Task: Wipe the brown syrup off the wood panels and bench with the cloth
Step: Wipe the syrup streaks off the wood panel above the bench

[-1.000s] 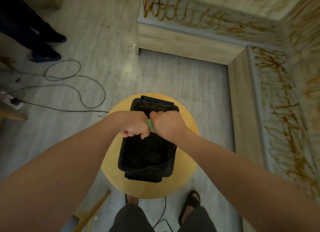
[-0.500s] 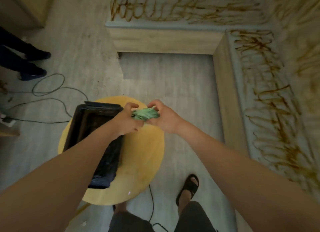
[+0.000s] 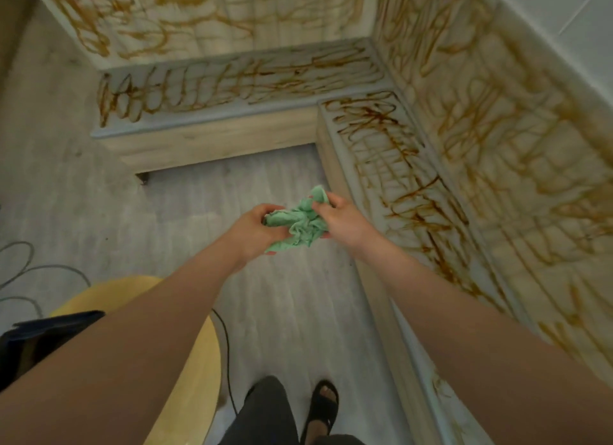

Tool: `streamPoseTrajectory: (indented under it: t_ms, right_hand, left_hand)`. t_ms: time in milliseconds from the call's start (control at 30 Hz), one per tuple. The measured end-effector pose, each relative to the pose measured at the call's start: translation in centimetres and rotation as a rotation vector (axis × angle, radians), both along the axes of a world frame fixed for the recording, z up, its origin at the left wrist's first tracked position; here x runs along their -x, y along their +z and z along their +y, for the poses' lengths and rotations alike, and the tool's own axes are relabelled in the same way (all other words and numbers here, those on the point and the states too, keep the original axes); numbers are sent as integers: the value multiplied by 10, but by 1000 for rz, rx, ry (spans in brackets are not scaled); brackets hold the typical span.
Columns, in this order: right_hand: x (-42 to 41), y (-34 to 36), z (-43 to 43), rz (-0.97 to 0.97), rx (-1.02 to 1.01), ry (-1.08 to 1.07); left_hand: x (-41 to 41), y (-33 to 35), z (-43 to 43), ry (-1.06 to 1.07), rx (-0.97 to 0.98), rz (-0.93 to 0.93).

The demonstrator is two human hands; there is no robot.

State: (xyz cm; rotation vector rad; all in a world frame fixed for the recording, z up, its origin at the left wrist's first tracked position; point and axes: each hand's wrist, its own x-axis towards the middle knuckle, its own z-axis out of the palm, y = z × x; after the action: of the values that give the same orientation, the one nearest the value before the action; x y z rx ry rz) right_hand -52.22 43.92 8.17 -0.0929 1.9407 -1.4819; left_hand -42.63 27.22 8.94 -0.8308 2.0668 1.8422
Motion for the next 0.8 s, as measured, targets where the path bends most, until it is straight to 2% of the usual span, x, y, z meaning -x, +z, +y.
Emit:
streamPoseTrajectory:
  t_ms: [200,400,500,633,800]
  right_hand:
    - [82,-2,-26,-100,22,-129]
    - [182,-1,-121,-153,68,-203]
    - [234,-1,-175,-146,45,-246]
    - [298,6,-245,-137,46,-255]
    - [368,19,-327,-23,-23,-151]
  left_hand:
    - [78,-5,-35,48,-40,64]
    - [178,-6,-130,163,-144,59]
    - [230,5,-189,195,-194,40]
    - [296,25,-260,174,-123,88]
    - [369,44,-337,229,-184,145]
